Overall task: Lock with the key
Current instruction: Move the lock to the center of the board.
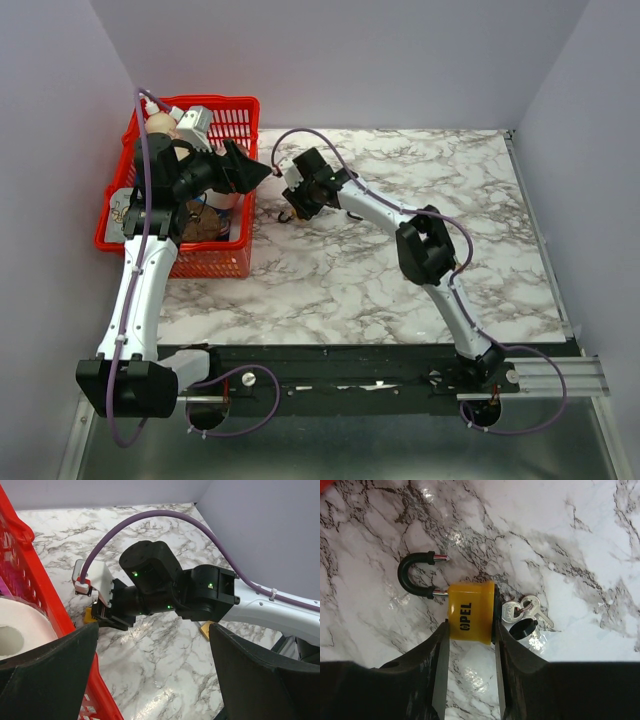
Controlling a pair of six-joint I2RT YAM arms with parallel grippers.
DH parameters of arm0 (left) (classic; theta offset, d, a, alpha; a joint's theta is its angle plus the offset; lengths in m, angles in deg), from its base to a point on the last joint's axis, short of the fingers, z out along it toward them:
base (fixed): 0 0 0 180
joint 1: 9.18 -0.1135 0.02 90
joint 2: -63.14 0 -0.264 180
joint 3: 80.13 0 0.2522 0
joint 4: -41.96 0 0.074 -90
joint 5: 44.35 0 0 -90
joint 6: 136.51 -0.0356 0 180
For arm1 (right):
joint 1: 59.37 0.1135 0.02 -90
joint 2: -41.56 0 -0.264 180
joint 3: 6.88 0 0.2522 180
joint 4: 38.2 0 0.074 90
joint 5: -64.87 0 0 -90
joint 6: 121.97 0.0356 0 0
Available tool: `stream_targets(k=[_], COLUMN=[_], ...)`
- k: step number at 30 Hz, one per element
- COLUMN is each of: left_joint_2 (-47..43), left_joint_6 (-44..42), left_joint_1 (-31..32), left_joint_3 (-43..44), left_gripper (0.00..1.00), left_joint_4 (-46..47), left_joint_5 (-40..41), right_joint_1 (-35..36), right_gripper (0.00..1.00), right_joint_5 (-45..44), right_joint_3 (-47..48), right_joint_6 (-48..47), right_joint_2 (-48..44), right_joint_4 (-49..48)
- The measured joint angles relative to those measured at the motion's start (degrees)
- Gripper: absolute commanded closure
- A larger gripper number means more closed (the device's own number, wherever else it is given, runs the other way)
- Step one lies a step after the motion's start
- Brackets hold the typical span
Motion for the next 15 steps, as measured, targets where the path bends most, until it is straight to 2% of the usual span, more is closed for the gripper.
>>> stream_targets(k=[5,11,15], left_joint_2=[-0.2,-0.9,-1.7], left_joint_6=[0.0,0.3,0.5], left_joint_1=[0.0,0.0,0.0], left_joint_3=[0.0,-0.1,-0.8], left_gripper=[0.01,0.02,0.02], left_joint_4=[0.0,0.1,0.2], left_joint_5=[-0.1,-0.8,-1.1], right_joint_1=[0.0,0.0,0.0], right_gripper=[0.68,0.68,0.63], right_joint_5=[-0.1,0.4,2.1], right_joint_3=[-9.0,-21.8,-28.2], right_joint_6=[0.3,0.2,0.0], right_joint_2=[-5.4,-14.4,-19.1], right_joint_4=[-2.7,-1.4,-0.3])
